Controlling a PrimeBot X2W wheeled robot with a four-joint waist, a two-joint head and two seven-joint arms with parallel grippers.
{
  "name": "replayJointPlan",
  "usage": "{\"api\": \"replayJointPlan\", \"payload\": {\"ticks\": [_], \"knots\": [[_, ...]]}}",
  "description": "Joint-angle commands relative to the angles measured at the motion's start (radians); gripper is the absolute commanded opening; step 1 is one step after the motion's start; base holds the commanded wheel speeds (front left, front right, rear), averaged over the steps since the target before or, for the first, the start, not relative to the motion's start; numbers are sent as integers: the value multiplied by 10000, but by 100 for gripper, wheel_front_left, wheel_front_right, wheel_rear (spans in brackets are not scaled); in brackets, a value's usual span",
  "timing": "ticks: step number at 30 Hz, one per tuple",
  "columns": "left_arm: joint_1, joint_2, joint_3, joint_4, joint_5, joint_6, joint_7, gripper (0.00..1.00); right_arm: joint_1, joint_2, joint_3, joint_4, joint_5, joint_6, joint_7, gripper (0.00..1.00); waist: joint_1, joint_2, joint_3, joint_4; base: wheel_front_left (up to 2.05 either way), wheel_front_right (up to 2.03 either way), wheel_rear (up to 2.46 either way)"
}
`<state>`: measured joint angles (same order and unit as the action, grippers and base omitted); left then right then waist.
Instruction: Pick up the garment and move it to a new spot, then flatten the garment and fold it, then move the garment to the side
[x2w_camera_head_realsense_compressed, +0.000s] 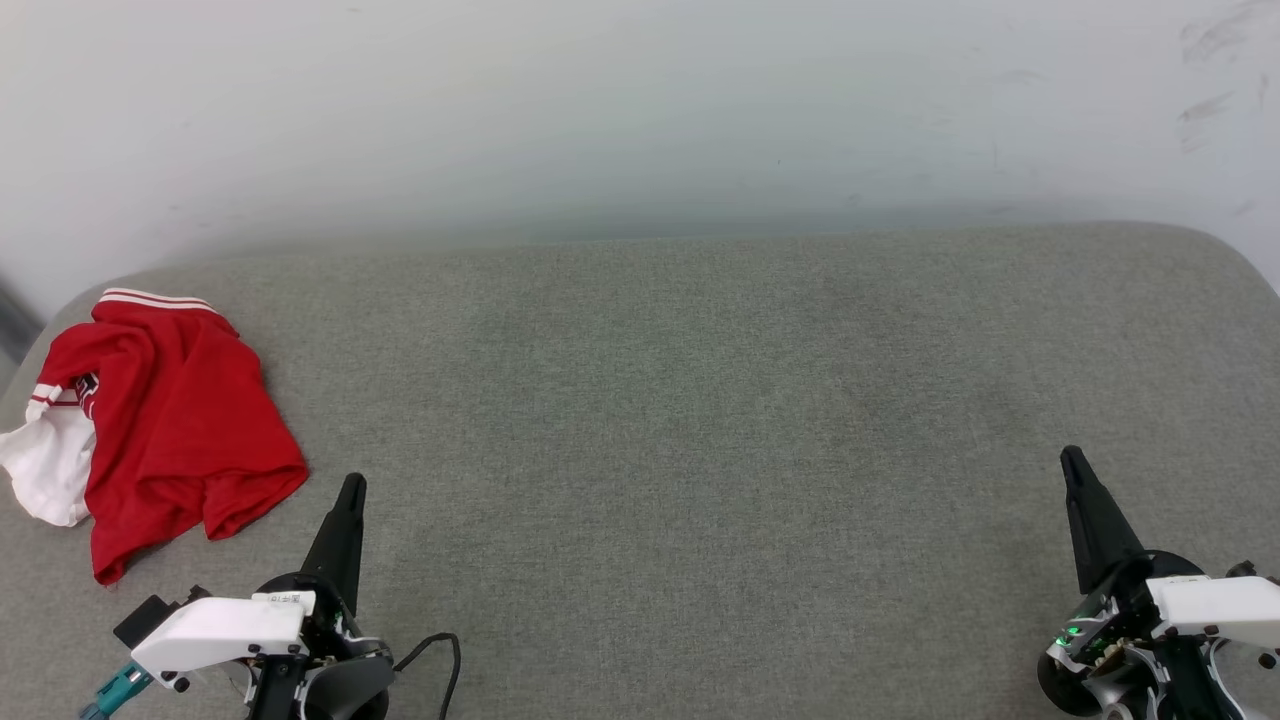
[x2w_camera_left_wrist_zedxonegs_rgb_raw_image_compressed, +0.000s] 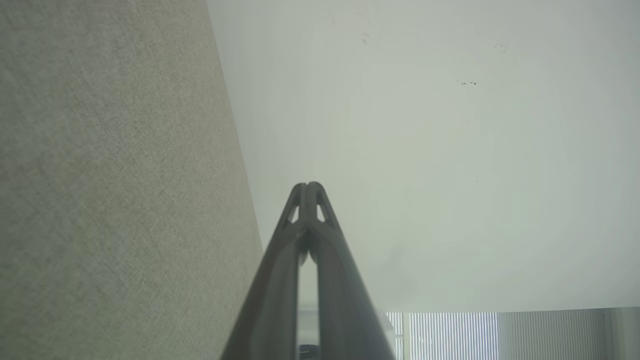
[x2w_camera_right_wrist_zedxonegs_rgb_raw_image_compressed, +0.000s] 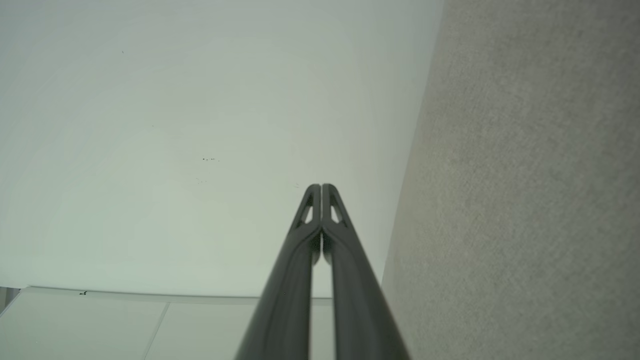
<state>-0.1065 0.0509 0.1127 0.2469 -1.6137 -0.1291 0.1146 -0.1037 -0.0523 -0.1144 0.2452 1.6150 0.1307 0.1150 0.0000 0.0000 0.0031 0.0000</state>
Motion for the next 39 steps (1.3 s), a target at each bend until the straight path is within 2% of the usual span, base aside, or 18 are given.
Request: {"api": "replayJointPlan", "payload": {"ticks": [1, 39], "knots": [[-65, -10, 22, -5, 14, -39, 17, 0, -100, 31, 7, 6, -44, -1, 4, 0, 0, 0, 0, 0, 0, 0, 0], [-65, -10, 21, -5, 15, -40, 16, 0, -100, 31, 8, 5, -43, 0, 3, 0, 0, 0, 0, 0, 0, 0, 0]]}}
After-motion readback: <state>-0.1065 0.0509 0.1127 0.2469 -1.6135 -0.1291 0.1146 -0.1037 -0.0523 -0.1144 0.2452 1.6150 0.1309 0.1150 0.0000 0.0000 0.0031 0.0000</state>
